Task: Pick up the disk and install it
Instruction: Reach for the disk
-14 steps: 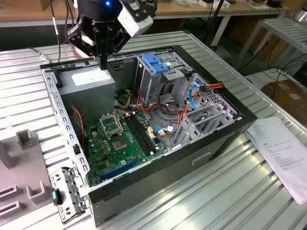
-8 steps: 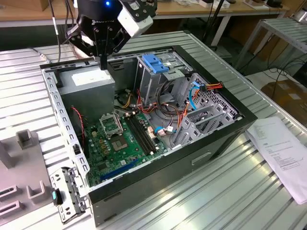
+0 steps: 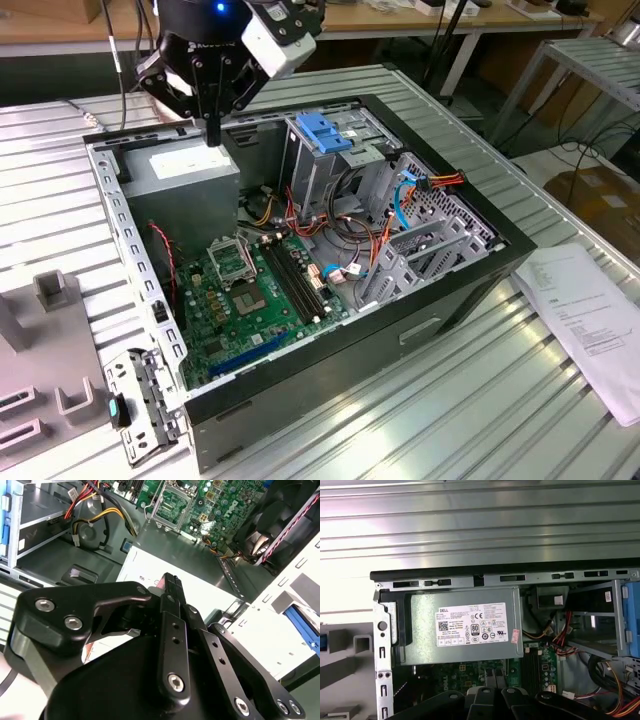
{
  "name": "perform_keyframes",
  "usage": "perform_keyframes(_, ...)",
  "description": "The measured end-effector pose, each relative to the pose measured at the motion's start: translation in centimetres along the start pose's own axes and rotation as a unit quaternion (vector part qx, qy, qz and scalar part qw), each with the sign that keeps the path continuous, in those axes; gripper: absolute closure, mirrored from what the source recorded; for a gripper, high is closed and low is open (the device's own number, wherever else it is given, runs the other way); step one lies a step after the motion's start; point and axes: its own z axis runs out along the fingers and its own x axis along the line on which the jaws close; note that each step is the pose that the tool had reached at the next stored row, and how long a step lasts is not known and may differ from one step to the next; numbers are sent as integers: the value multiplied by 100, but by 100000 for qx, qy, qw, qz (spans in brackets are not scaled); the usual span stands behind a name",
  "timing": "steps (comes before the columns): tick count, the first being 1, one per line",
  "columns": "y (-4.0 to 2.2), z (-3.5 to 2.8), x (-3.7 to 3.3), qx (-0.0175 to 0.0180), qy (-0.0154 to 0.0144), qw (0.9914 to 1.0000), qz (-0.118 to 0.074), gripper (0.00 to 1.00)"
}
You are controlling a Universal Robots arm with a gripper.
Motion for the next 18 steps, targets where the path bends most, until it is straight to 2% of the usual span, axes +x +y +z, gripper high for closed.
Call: perform_keyframes(18, -6, -2, 78, -1, 0, 100000, -5, 89)
